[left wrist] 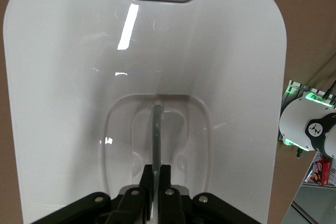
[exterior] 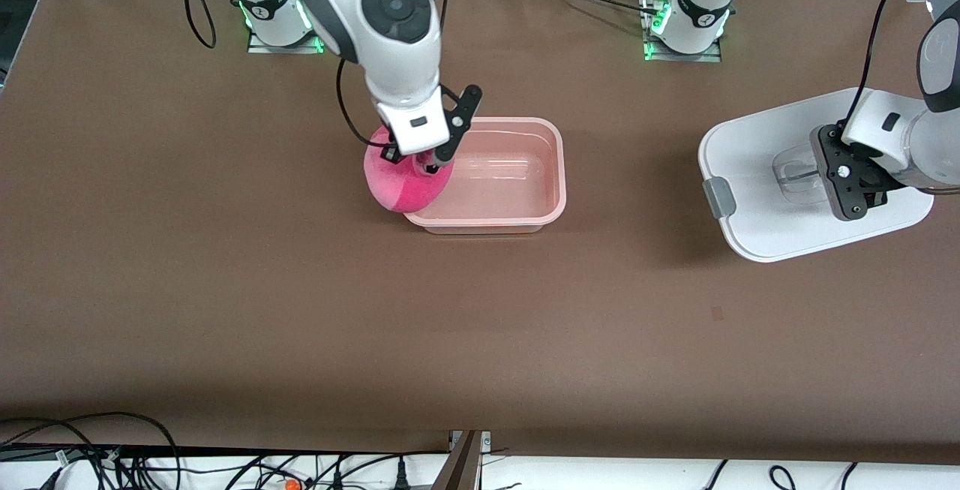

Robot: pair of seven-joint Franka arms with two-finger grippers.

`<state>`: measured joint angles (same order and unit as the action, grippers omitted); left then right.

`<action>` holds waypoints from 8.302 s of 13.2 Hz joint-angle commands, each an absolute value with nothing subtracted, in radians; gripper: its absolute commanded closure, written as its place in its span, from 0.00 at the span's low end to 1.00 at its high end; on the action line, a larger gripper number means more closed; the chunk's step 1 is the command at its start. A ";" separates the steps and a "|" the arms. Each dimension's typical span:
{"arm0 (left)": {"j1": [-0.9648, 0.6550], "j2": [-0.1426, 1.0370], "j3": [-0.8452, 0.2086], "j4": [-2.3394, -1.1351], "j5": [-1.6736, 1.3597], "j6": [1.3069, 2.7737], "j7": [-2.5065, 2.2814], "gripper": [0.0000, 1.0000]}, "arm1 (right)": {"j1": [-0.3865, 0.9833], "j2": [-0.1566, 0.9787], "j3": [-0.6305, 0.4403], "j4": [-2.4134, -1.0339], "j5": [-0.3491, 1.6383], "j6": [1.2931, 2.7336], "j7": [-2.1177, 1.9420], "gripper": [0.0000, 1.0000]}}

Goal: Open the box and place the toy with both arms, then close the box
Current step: 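Lower the pink toy into the open box and open the right gripper, then withdraw the right gripper while the left gripper carries the lid over the box, then lower the lid onto the box with the left gripper and press it shut, then release the lid handle and raise the left gripper away from the box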

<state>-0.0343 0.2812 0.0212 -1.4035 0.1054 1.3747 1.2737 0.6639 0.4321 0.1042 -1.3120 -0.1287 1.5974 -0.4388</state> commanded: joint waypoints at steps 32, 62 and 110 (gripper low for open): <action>-0.025 0.288 0.021 -1.384 0.117 1.355 1.295 1.00 | 0.870 0.773 0.091 -1.160 -0.299 1.847 -0.031 0.00; -0.816 0.572 -0.002 -1.379 -0.037 1.868 0.707 1.00 | 0.166 -0.092 -0.107 -1.758 0.074 1.657 -0.017 0.00; -0.235 0.516 0.126 -1.141 0.093 1.706 0.699 0.00 | 0.179 -0.058 -0.103 -1.683 -0.020 1.660 -0.018 0.00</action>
<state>-0.2843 0.5563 0.1312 -1.1422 0.0756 1.7401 0.6958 0.1828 -0.0645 -0.1042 -1.7069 -0.0100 1.6769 -0.0181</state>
